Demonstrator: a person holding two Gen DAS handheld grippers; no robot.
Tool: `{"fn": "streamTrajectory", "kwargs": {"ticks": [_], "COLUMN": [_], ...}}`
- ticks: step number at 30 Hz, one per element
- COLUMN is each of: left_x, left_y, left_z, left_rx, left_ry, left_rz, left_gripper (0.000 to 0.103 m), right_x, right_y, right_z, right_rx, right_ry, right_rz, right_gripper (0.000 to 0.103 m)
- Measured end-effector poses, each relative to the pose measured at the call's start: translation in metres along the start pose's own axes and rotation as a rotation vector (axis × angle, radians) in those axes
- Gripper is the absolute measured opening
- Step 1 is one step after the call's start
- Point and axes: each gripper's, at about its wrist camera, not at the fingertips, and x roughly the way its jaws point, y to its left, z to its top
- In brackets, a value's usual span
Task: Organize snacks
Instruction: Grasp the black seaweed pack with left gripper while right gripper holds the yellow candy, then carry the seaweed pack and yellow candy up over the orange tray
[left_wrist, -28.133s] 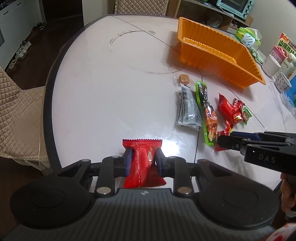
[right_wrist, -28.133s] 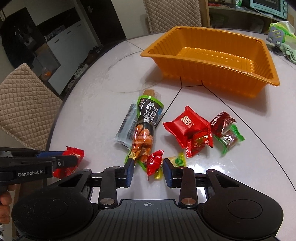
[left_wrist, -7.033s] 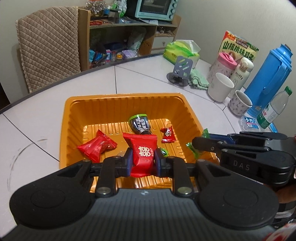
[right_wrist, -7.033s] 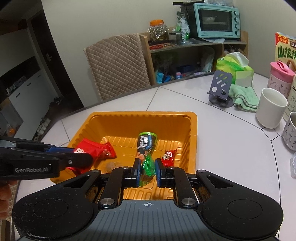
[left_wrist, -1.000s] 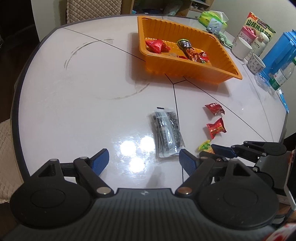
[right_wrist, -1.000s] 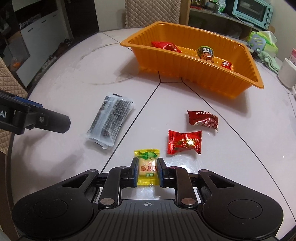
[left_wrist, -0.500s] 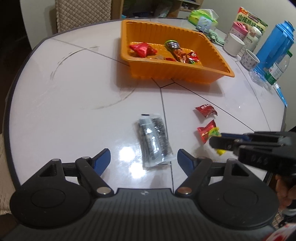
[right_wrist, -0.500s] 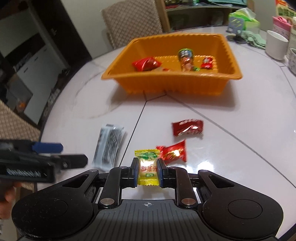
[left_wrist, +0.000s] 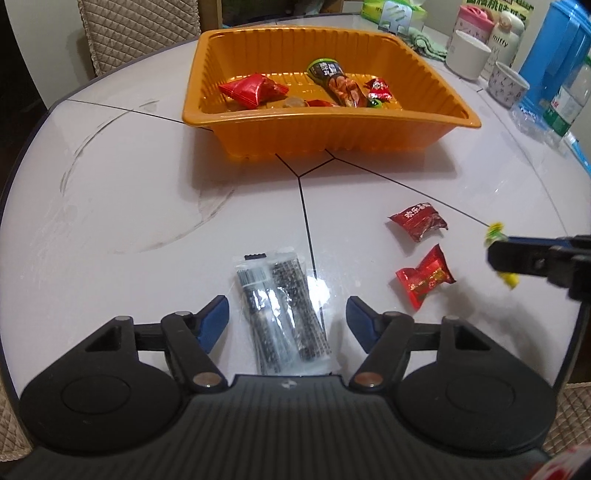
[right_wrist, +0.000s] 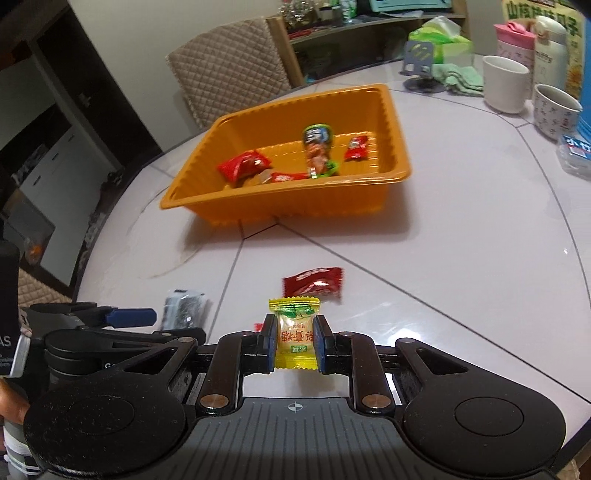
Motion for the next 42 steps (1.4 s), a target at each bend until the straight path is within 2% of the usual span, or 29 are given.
{"fn": "streamTrajectory", "kwargs": {"ticks": [2,6,8,12,15,29,42], "left_x": [0.004,0.01,0.012,0.013,0.013,0.004,-0.048], "left_y": [-0.001,-0.002,-0.003,-0.005,-0.006,0.001,0.031], "left_z": [0.002,0.003,0.003,0.004,0.004,0.006,0.022], "left_rx": [0.006,0.008,0.01,0.022,0.026,0.018,-0.035], "left_ry": [0.009,0.023,0.025,0.015,0.01,-0.006,-0.115], "left_rz": [0.01,0.025,0.034,0.047,0.039,0.044,0.063], "left_gripper": [0.056,0.053,0.046,0.044,0.037,0.035,0.035], "right_x": [-0.001,-0.002,-0.002,0.001,0.001,0.001,-0.009], "right_y": [-0.006,-0.018,-0.022,-0.028,-0.03,-0.033,-0.024], "right_z": [0.002,0.006,0.008,0.011,0.012,0.015,0.03], "right_rx": [0.011,0.027,0.032,0.037,0.037,0.037,0.011], "right_ry": [-0.003,-0.007,-0.009,-0.007,-0.004,-0.012,-0.047], "right_rz": [-0.006,-0.014,-0.016,-0.016,-0.013,-0.009,0.02], "right_gripper": [0.02,0.02,0.02,0.02,0.02,0.02,0.021]}}
